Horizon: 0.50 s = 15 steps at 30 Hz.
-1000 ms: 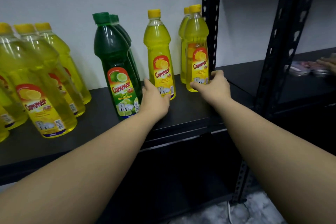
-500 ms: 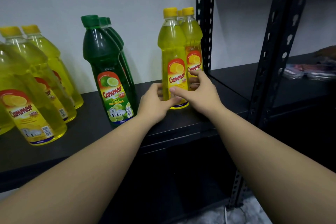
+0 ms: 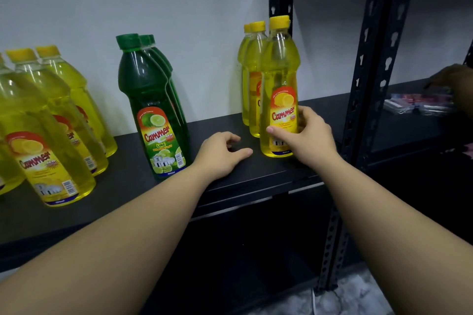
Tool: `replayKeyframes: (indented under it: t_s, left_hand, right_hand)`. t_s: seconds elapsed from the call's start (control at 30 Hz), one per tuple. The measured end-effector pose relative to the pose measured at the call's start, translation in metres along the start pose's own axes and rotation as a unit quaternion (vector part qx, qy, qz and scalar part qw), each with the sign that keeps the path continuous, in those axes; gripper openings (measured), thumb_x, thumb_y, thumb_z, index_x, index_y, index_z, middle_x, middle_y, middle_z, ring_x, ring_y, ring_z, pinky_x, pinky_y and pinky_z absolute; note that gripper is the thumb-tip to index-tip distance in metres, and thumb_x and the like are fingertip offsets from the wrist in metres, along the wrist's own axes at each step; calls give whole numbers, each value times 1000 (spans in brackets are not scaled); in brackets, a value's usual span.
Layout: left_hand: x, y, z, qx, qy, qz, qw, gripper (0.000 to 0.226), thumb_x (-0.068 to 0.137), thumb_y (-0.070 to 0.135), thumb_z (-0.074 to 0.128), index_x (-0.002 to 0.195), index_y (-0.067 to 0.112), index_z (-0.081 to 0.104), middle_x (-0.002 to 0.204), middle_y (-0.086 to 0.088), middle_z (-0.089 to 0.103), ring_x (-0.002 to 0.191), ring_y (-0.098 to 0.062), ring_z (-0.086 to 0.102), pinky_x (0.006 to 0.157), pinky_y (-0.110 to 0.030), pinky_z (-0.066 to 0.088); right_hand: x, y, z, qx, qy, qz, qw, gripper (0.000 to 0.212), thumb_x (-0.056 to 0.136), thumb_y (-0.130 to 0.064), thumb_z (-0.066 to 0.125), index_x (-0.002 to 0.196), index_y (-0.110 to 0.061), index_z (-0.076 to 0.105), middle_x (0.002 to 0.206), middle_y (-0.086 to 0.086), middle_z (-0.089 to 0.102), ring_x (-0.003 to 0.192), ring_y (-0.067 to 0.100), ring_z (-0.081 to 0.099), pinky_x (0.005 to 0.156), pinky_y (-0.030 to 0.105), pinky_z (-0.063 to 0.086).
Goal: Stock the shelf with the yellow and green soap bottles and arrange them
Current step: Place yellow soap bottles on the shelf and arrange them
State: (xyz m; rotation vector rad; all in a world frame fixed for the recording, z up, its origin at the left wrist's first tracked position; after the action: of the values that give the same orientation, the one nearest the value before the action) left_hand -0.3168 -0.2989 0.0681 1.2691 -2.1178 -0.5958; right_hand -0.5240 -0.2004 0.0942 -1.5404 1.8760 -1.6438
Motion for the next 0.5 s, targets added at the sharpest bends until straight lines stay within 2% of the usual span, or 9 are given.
replayKeyframes:
  t_s: [0.1,0.27,0.37,0.5]
  left_hand:
    - [12,-4,3,29,7,-13,999,44,90,37,77,129,20,66,123,0,68,113,-16,65,104,-32,49]
    - [37,-8,4,0,52,-56,997,47,94,36,73,134,17,59,119,1,67,113,-20,63,102,-33,48]
    - [56,-8,8,-12,61,-61,996,55,95,37,72,141,15,52,129,-1,64,121,-21,60,107,-38,47]
    - [84,-14,12,-76,86,-80,990,65,93,36,76,147,15,47,141,-5,60,129,-22,58,109,-35,45]
  right_hand:
    - [-1,11,-14,18,12,11,1000,75,74,-55,86,137,-29,56,116,-12,70,105,10,67,92,35,57]
    - [-2,20,-15,53,11,24,998,74,75,-56,85,139,-32,57,114,-14,72,103,4,68,91,36,59]
    - [-3,22,-12,71,8,21,997,73,77,-53,84,141,-32,56,116,-14,72,105,4,68,91,36,59]
    - [-1,26,-12,81,9,23,996,76,76,-51,86,142,-29,53,118,-15,71,104,1,69,91,33,58]
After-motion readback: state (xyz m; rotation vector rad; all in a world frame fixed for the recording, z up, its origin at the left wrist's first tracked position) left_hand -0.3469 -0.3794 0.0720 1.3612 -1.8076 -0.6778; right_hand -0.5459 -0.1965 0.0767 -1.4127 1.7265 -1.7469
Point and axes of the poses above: each hand's wrist, its own x-axis towards the middle knuckle, its own z-axis out of the palm, y = z × x, the point moved 5 cm from there along x, towards the middle knuckle
